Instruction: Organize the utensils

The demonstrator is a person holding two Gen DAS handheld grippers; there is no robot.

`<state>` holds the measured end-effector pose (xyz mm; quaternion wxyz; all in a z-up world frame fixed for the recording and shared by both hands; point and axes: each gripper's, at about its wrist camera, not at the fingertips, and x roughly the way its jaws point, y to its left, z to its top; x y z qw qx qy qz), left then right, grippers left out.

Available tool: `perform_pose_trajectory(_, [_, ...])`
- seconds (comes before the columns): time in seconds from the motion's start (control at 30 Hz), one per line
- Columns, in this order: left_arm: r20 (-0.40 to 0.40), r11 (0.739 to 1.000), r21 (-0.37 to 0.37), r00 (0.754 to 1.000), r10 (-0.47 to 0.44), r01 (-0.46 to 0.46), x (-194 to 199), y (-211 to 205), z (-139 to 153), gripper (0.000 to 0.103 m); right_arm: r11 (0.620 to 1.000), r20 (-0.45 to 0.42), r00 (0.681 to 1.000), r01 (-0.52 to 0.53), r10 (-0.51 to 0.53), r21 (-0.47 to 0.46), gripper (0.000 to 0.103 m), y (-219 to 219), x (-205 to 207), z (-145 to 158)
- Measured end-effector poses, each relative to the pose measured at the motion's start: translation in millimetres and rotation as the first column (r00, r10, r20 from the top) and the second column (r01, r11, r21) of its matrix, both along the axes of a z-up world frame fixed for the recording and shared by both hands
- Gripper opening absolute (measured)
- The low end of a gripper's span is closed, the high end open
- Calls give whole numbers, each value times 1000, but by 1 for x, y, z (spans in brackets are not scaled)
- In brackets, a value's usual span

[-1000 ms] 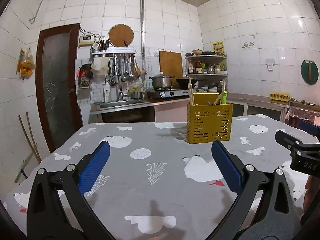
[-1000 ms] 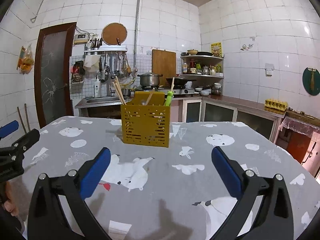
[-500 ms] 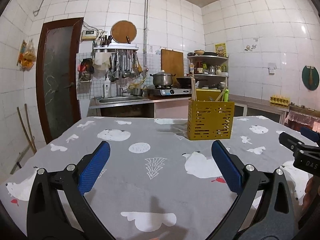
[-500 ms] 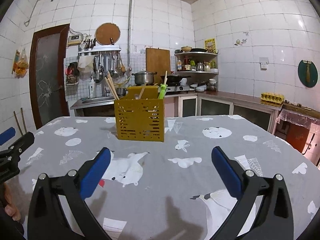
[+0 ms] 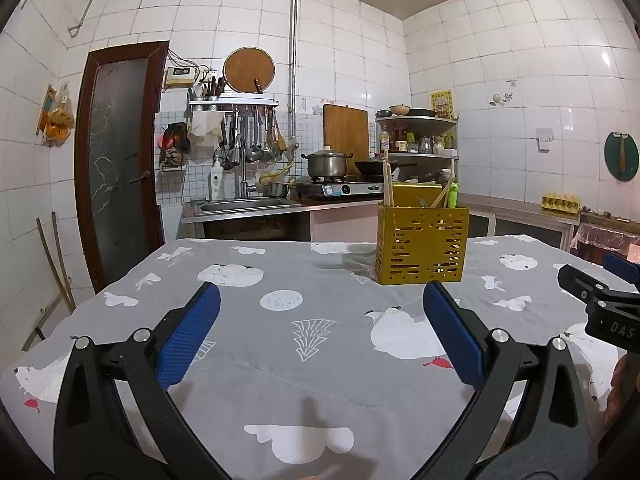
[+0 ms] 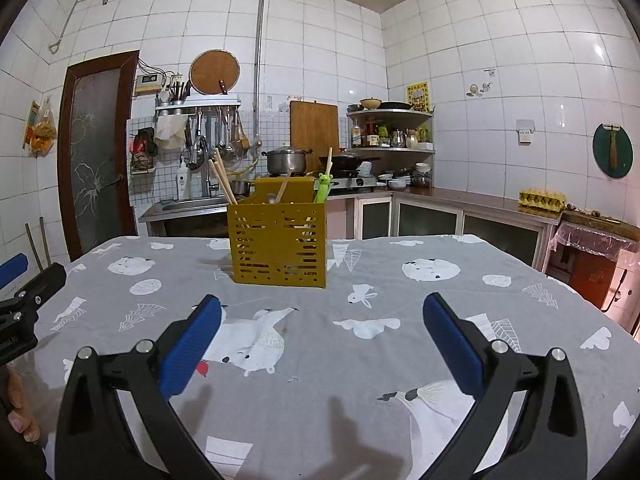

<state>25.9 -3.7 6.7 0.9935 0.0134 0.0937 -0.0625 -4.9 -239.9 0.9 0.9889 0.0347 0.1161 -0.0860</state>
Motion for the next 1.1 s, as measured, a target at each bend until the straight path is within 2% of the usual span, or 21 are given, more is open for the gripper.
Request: perform_pose_trajectory(1.1, [-4, 1000, -13, 1000, 2, -2, 3, 7, 1, 98, 1000, 3, 1000, 6, -6, -1, 99, -2, -2, 0])
